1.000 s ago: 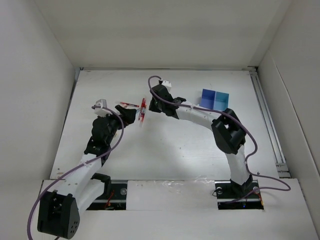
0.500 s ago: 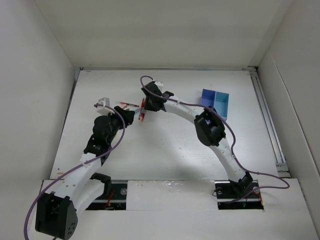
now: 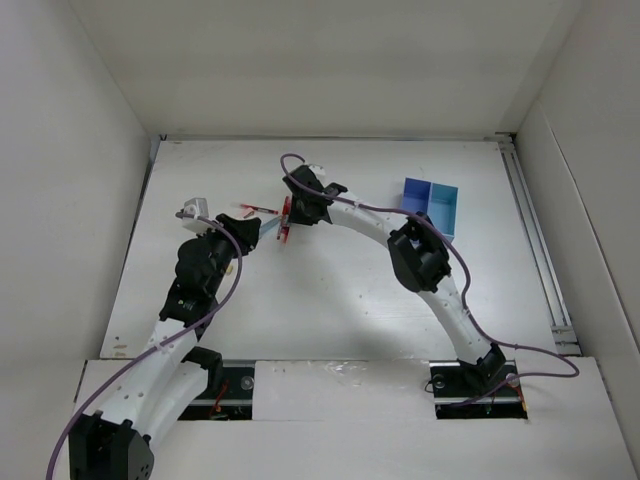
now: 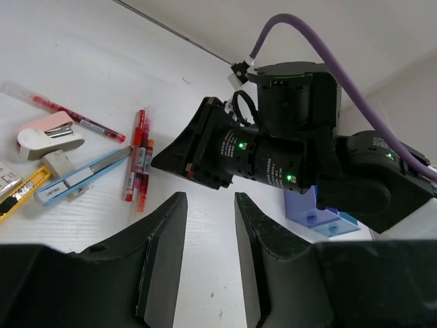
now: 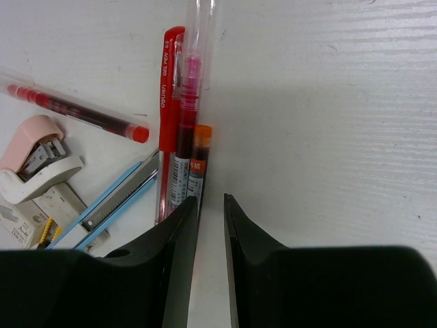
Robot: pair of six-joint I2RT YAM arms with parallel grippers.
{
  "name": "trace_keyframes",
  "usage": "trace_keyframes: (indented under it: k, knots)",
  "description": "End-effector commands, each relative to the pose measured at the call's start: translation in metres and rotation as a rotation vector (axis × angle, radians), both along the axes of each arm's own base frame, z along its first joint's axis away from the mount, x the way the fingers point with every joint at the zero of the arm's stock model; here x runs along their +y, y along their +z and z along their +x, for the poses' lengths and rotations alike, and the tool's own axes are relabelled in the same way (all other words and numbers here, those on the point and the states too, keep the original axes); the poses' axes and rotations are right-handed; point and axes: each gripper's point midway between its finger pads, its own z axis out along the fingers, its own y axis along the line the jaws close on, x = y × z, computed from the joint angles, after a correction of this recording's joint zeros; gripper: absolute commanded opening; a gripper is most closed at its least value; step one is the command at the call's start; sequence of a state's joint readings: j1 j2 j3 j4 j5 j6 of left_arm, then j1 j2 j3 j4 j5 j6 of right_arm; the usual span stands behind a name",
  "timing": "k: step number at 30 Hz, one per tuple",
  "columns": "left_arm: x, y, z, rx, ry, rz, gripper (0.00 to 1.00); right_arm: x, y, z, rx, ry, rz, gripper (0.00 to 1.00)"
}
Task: Sort the stationery into containers
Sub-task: Pick up the pen from the center of the board.
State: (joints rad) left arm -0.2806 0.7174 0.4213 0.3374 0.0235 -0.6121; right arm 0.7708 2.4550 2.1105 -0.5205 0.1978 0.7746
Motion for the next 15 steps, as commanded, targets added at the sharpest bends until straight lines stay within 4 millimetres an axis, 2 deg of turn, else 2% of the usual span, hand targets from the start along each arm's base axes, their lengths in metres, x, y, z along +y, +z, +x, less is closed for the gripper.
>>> trace_keyframes:
  k: [1,2,4,5,9,13,15]
  knots:
    - [0.002,0.021,0.002,-0.058,0.016,-0.028,0.30,0.009,0.008,0.004,-0.012,0.014,0.033,0.28]
    - [0.002,0.021,0.002,-0.058,0.016,-0.028,0.32,0.008,0.001,0.004,-0.005,0.014,0.026,0.28]
    - [0.002,0.021,0.002,-0.058,0.016,-0.028,0.33,0.012,0.005,0.004,-0.004,0.024,0.039,0.28]
    - [0.002,0.021,0.002,-0.058,0.016,-0.028,0.35,0.011,-0.001,0.003,0.004,0.023,0.032,0.28]
    - [0.000,0.017,0.001,-0.049,0.006,-0.026,0.36,0.014,-0.003,0.003,0.008,0.031,0.039,0.28]
    - [0.000,0.020,-0.001,-0.057,0.006,-0.029,0.36,0.012,-0.001,0.005,0.003,0.023,0.031,0.26]
    - [-0.001,0.020,-0.001,-0.057,-0.004,-0.029,0.36,0.016,0.015,0.003,-0.031,0.025,0.053,0.21]
